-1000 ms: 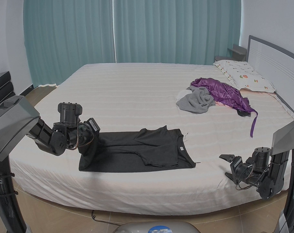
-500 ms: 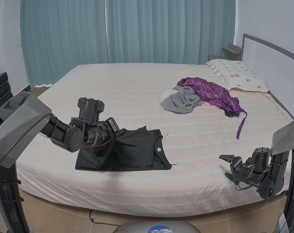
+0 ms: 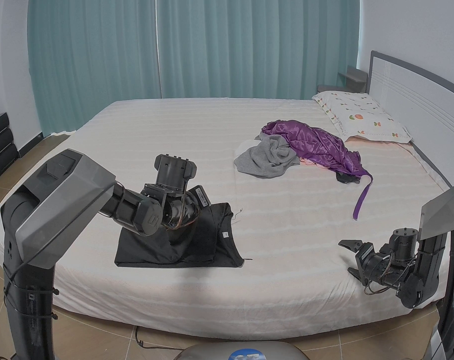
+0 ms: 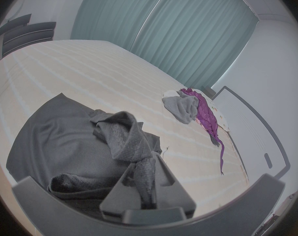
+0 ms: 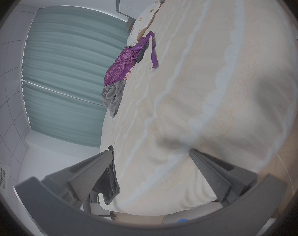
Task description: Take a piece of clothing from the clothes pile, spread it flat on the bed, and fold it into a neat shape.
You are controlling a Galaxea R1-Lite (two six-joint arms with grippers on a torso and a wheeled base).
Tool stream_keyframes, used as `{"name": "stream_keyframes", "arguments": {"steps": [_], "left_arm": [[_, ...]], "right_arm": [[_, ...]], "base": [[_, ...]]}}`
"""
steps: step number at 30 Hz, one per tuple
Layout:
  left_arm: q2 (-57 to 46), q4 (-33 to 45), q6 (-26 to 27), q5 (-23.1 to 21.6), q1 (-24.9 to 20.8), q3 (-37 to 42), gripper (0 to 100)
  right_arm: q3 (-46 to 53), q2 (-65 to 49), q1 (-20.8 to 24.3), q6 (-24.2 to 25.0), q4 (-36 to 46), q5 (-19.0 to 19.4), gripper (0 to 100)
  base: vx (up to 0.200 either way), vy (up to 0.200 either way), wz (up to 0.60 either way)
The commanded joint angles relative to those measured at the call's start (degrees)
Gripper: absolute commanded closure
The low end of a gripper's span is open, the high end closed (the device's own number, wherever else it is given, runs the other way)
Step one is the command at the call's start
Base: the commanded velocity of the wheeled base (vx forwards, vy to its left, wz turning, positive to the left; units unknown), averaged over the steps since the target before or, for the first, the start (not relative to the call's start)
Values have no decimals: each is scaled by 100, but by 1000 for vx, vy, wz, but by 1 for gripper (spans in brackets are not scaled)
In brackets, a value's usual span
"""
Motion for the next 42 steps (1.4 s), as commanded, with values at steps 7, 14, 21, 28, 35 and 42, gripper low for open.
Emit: {"name": "stream_keyframes", "arguments": {"steps": [7,14,21,28,35,42], "left_arm": [[492,19,-18,183,-202,-288,0],[53,-8,-220,192,-351,-253,0],[-422,1,-528,175,-53,81,0],[-624,-25,-1415,-36,387,643,0],[-773,-60,-1916,-687,791,1162,0],[-800,-693,-2347,-1302,1081,1997,0]], "right_arm": [[6,17,18,-5,-81,-4,0],[6,17,35,-5,-81,-4,0],[15,17,35,-5,-81,-4,0],[15,17,35,-5,-81,-4,0],[15,17,35,-5,-81,-4,0],[15,17,35,-5,-81,-4,0]], "base": [[0,0,0],[0,0,0],[0,0,0],[0,0,0],[0,143,0],[0,200,0]]}}
